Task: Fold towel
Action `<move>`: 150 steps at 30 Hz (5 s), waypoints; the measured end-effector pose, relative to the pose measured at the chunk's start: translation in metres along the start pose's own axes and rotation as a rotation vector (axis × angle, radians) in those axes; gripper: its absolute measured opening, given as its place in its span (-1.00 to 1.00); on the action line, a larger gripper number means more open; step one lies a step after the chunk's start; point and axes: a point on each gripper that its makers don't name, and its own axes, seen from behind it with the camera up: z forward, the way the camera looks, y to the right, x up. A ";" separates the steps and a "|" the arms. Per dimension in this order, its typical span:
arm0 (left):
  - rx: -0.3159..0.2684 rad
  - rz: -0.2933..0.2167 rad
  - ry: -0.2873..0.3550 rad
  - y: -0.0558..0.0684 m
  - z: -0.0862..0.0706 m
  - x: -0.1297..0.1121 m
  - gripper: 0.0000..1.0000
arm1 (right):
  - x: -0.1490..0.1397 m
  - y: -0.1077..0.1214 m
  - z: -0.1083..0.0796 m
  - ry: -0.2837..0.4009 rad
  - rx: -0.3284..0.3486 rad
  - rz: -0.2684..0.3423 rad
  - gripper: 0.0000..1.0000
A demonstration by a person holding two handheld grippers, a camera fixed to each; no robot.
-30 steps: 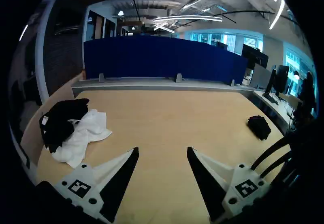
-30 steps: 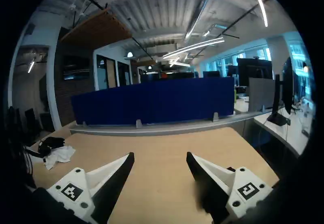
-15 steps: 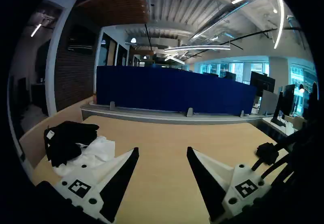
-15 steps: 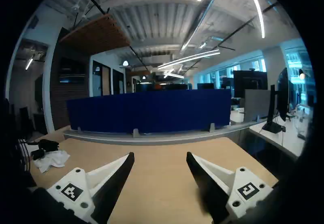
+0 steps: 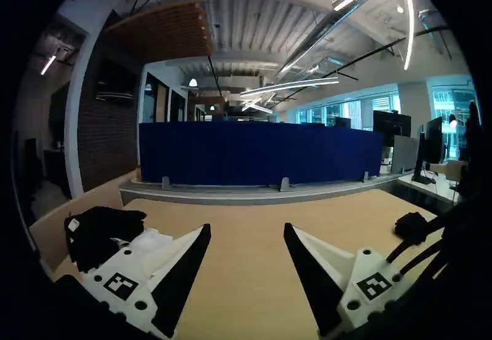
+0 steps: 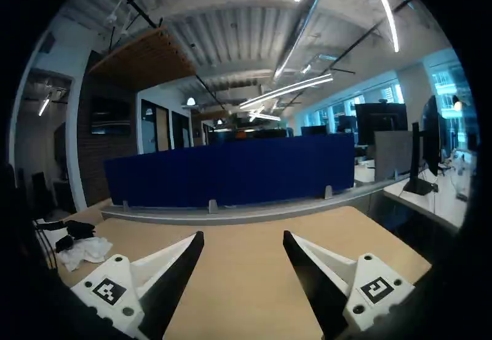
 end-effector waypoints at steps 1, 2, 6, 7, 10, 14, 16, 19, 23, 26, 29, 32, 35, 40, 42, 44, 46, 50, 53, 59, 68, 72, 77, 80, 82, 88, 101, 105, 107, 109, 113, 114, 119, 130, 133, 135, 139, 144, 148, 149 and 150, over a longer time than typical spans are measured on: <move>0.007 0.007 0.003 -0.002 0.001 -0.002 0.75 | -0.001 0.001 0.000 -0.003 -0.001 0.003 1.00; 0.014 0.014 0.007 -0.004 0.002 -0.004 0.75 | -0.002 0.003 0.001 -0.005 -0.002 0.007 1.00; 0.041 0.032 0.013 -0.010 0.006 -0.015 0.75 | -0.009 0.012 0.003 -0.015 -0.012 0.005 1.00; 0.044 0.034 0.014 -0.011 0.008 -0.018 0.75 | -0.012 0.014 0.004 -0.021 -0.016 0.006 1.00; 0.059 0.041 0.021 -0.016 0.012 -0.026 0.75 | -0.019 0.019 0.007 -0.034 -0.025 0.013 1.00; 0.082 0.046 0.045 -0.027 0.017 -0.033 0.75 | -0.023 0.023 0.011 -0.040 -0.034 0.030 1.00; 0.087 0.047 0.056 -0.030 0.019 -0.037 0.75 | -0.025 0.023 0.014 -0.043 -0.036 0.027 1.00; 0.092 0.049 0.071 -0.035 0.022 -0.044 0.75 | -0.025 0.022 0.020 -0.045 -0.036 0.009 1.00; 0.100 0.051 0.083 -0.040 0.026 -0.056 0.75 | -0.024 0.013 0.029 -0.036 -0.027 -0.017 1.00; 0.110 0.055 0.090 -0.043 0.029 -0.065 0.75 | -0.025 0.005 0.034 -0.035 -0.008 -0.024 1.00; 0.115 0.056 0.103 -0.045 0.030 -0.074 0.75 | -0.025 0.000 0.038 -0.030 0.006 -0.028 1.00; 0.119 0.052 0.109 -0.048 0.032 -0.082 0.75 | -0.029 -0.003 0.041 -0.029 0.013 -0.028 1.00; 0.123 0.046 0.114 -0.050 0.034 -0.087 0.75 | -0.032 -0.004 0.043 -0.033 0.017 -0.025 1.00; 0.124 0.046 0.128 -0.051 0.035 -0.091 0.75 | -0.035 -0.005 0.046 -0.031 0.017 -0.026 1.00; 0.131 0.048 0.129 -0.053 0.035 -0.092 0.75 | -0.036 -0.006 0.047 -0.033 0.017 -0.028 1.00; 0.136 0.043 0.129 -0.054 0.036 -0.096 0.75 | -0.035 -0.006 0.047 -0.033 0.019 -0.026 1.00; 0.138 0.037 0.126 -0.055 0.036 -0.098 0.75 | -0.035 -0.008 0.048 -0.032 0.022 -0.025 1.00; 0.139 0.025 0.121 -0.056 0.038 -0.101 0.74 | -0.037 -0.011 0.048 -0.034 0.030 -0.029 1.00; 0.138 0.022 0.118 -0.056 0.039 -0.101 0.75 | -0.038 -0.012 0.049 -0.039 0.033 -0.032 1.00; 0.124 0.018 0.102 -0.053 0.041 -0.108 0.75 | -0.040 -0.014 0.049 -0.040 0.040 -0.020 1.00; 0.121 0.018 0.098 -0.052 0.041 -0.107 0.75 | -0.038 -0.004 0.047 -0.032 0.031 -0.018 1.00; 0.121 0.016 0.098 -0.052 0.041 -0.108 0.76 | -0.032 0.001 0.043 -0.017 0.025 -0.013 1.00; 0.121 0.018 0.097 -0.052 0.040 -0.108 0.77 | -0.027 -0.003 0.035 0.009 0.045 0.012 0.99; 0.121 0.017 0.098 -0.052 0.040 -0.107 0.77 | -0.031 0.001 0.032 0.015 0.045 0.012 0.99; 0.121 0.017 0.098 -0.052 0.039 -0.108 0.78 | -0.036 0.008 0.032 0.016 0.034 0.006 1.00; 0.121 0.018 0.098 -0.052 0.040 -0.108 0.79 | -0.044 0.028 0.030 0.048 -0.004 -0.024 1.00; 0.121 0.017 0.098 -0.052 0.040 -0.107 0.87 | -0.082 0.066 0.031 0.102 -0.050 -0.080 0.99; 0.121 0.017 0.098 -0.052 0.040 -0.107 0.87 | -0.098 0.073 0.033 0.106 -0.047 -0.073 0.99; 0.121 0.017 0.098 -0.052 0.040 -0.107 0.87 | -0.104 0.075 0.035 0.107 -0.047 -0.069 0.99; 0.121 0.017 0.098 -0.052 0.040 -0.108 0.87 | -0.108 0.079 0.037 0.110 -0.050 -0.063 0.99; 0.121 0.017 0.098 -0.052 0.040 -0.108 0.87 | -0.116 0.090 0.043 0.111 -0.064 -0.046 0.99; 0.121 0.017 0.098 -0.052 0.040 -0.108 0.87 | -0.118 0.092 0.044 0.110 -0.068 -0.043 0.99; 0.121 0.017 0.098 -0.052 0.040 -0.108 0.87 | -0.126 0.094 0.047 0.105 -0.073 -0.032 0.99; 0.121 0.017 0.098 -0.053 0.040 -0.108 0.87 | -0.137 0.083 0.048 0.098 -0.059 -0.034 0.99; 0.121 0.017 0.098 -0.053 0.040 -0.108 0.87 | -0.140 0.081 0.047 0.095 -0.064 -0.044 0.99; 0.121 0.017 0.098 -0.053 0.040 -0.107 0.87 | -0.143 0.080 0.046 0.094 -0.065 -0.052 0.99; 0.121 0.017 0.098 -0.052 0.040 -0.108 0.87 | -0.145 0.076 0.046 0.098 -0.063 -0.075 1.00; 0.121 0.017 0.098 -0.052 0.040 -0.108 0.87 | -0.146 0.070 0.047 0.095 -0.049 -0.100 0.99; 0.121 0.017 0.098 -0.052 0.040 -0.108 0.87 | -0.147 0.070 0.047 0.094 -0.050 -0.107 0.99; 0.121 0.017 0.098 -0.052 0.040 -0.108 0.87 | -0.148 0.069 0.047 0.094 -0.050 -0.107 0.99; 0.121 0.017 0.098 -0.052 0.040 -0.108 0.87 | -0.148 0.069 0.047 0.094 -0.049 -0.107 0.99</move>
